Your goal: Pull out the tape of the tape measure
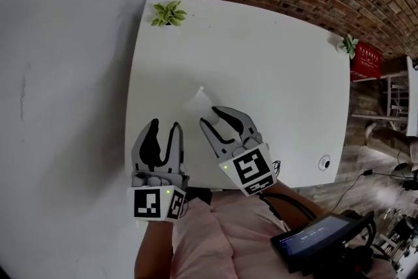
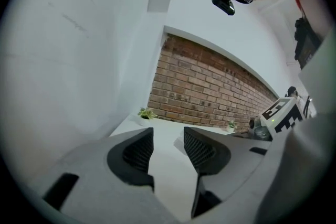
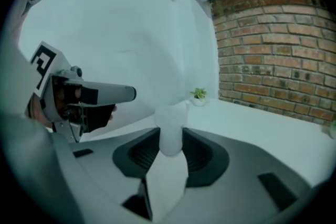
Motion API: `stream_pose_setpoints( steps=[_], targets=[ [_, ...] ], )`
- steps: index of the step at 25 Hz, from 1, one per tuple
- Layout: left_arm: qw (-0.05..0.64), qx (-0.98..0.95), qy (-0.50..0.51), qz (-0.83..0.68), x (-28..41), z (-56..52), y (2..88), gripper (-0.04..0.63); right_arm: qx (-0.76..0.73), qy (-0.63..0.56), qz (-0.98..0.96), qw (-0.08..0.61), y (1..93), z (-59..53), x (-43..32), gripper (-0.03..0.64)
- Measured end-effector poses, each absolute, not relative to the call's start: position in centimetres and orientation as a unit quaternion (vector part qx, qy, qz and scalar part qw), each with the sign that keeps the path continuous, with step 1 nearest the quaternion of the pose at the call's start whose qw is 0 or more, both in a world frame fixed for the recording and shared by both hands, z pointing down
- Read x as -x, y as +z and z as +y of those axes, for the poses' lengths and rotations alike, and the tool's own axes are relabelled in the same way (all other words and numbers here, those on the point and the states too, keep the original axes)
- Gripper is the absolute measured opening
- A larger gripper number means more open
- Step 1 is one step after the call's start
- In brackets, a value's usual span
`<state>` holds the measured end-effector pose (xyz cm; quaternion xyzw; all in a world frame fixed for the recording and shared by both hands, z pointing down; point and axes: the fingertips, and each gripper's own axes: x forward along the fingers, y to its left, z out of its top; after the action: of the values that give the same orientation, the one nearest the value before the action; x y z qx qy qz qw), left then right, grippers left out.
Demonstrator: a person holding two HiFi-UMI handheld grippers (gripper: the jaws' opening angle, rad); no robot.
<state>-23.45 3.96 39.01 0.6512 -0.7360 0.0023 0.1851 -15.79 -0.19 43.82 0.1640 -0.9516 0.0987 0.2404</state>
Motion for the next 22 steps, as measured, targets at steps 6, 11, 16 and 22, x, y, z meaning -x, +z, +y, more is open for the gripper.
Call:
stream_pose_setpoints(
  steps=[6, 11, 16, 22],
  targets=[
    [0.162, -0.688, -0.025, -0.707, 21.2, 2.2, 34.3, 0.213, -0.182, 0.06, -0.967, 0.167, 36.8, -0.4, 15.2, 0.138],
    [0.144, -0.716, -0.039, -0.682, 18.9, 0.8, 30.8, 0.225, -0.186, 0.04, -0.974, 0.12, 32.7, -0.3, 13.8, 0.138],
    [0.144, -0.74, -0.048, -0.656, 16.7, -0.1, 28.7, 0.252, -0.192, 0.035, -0.977, 0.087, 30.1, 0.3, 12.6, 0.138],
    [0.156, -0.753, -0.074, -0.634, 15.1, -0.9, 27.9, 0.262, -0.197, 0.031, -0.979, 0.051, 28.7, 0.2, 11.8, 0.138]
  ],
)
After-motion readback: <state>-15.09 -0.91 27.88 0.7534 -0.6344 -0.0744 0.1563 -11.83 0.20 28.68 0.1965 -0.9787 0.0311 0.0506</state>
